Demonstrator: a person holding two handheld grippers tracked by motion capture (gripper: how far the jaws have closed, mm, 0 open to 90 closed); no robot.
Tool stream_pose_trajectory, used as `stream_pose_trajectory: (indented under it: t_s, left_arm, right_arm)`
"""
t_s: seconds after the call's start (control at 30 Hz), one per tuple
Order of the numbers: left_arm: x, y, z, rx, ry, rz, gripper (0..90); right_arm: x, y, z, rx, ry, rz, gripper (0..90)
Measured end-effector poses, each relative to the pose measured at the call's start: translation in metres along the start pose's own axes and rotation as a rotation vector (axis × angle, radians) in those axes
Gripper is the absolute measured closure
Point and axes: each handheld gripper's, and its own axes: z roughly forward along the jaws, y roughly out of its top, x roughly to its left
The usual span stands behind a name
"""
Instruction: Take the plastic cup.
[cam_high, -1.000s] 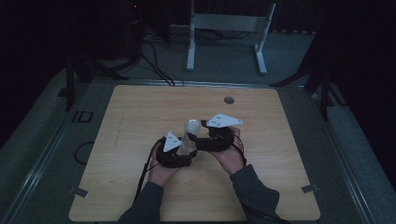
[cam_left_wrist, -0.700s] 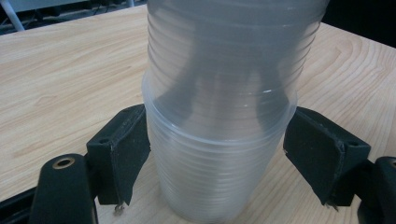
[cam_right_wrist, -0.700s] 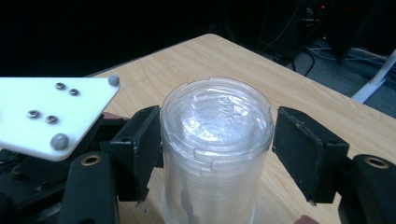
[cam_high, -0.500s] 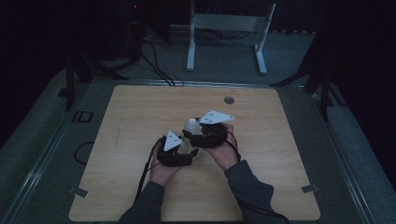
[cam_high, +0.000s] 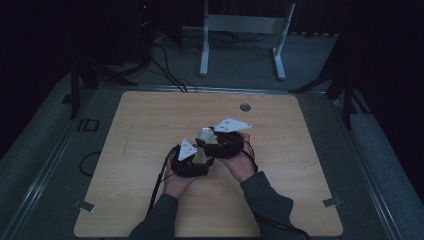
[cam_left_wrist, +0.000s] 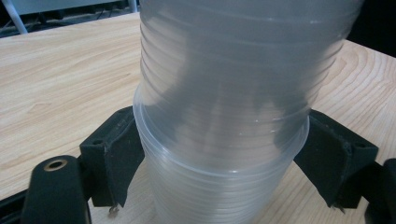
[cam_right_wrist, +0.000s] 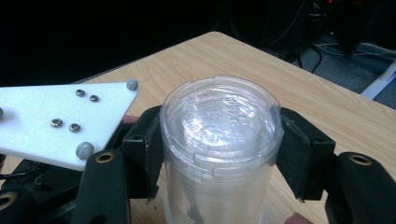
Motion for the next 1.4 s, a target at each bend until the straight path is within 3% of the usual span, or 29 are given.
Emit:
stream_pose_trajectory:
  t_s: [0.73,1.0,1.4]
  left_arm:
    - [-0.002,-0.001,-0.001,0.002,0.009,0.012,20.2]
    - [-0.002,0.0,-0.001,0.005,0.011,0.001,19.9]
    - [-0.003,0.002,-0.004,0.002,0.016,-0.013,15.4]
  right_arm:
    - [0.0,0.015,-0.011,-0.043,0.01,0.001,39.2]
    - [-0.004,0.02,-0.016,-0.066,0.031,0.036,39.9]
    - [-0.004,0.03,-0.024,-0.096,0.031,0.033,40.1]
